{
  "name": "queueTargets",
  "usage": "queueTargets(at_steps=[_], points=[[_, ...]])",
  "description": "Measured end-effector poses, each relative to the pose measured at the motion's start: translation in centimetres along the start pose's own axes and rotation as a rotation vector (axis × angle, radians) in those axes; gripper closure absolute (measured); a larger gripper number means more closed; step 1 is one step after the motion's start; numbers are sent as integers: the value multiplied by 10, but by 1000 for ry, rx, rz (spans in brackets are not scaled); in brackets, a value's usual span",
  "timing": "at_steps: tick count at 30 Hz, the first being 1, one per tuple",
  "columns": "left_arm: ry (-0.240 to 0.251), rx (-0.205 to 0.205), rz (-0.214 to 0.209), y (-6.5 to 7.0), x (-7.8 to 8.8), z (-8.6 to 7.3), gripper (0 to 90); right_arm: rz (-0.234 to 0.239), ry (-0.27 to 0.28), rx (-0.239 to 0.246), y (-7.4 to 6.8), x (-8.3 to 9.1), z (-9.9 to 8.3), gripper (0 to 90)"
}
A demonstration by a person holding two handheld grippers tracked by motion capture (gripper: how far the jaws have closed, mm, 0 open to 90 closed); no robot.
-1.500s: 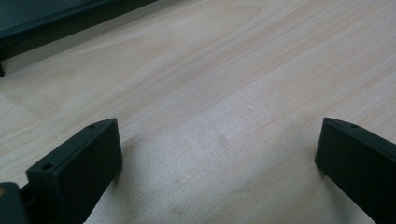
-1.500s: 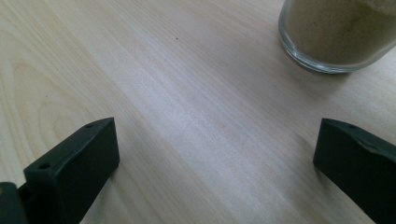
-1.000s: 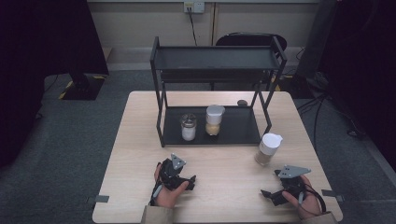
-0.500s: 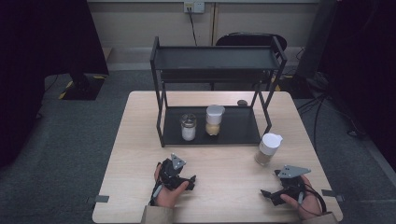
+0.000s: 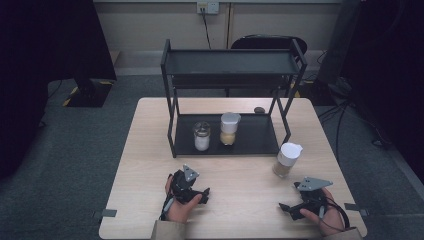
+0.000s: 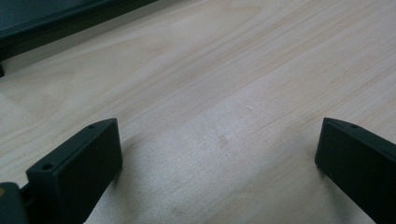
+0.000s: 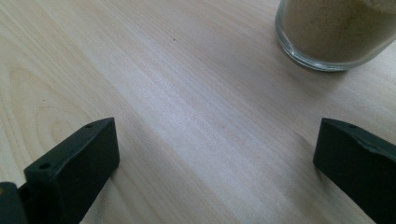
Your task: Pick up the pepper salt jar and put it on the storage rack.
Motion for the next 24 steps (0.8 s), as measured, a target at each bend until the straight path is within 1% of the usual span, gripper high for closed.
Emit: queueTargets(at_steps=[7,10,13,21,24], points=[[0,0,0,0,0,0,0,-1,2,-13,0,1,0,6],[0,0,0,0,0,0,0,-2,4,-34,2,3,1,14],[0,0,0,0,0,0,0,-8,16,-44,4,5,2,13],[0,0,0,0,0,0,0,-33,35,-49,6,8,9,13],[0,0,0,0,0,0,0,-35,31,-45,6,9,13,13]])
Point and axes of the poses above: each handheld gripper's, and its own axes: x roughly backward along the jaws, z roughly out of its top, y roughly to its right, the point moved 10 cm from there along -x, roughly forward along the jaws, and after that the axes turned 5 degrees about -x, right-handed, at the moved point
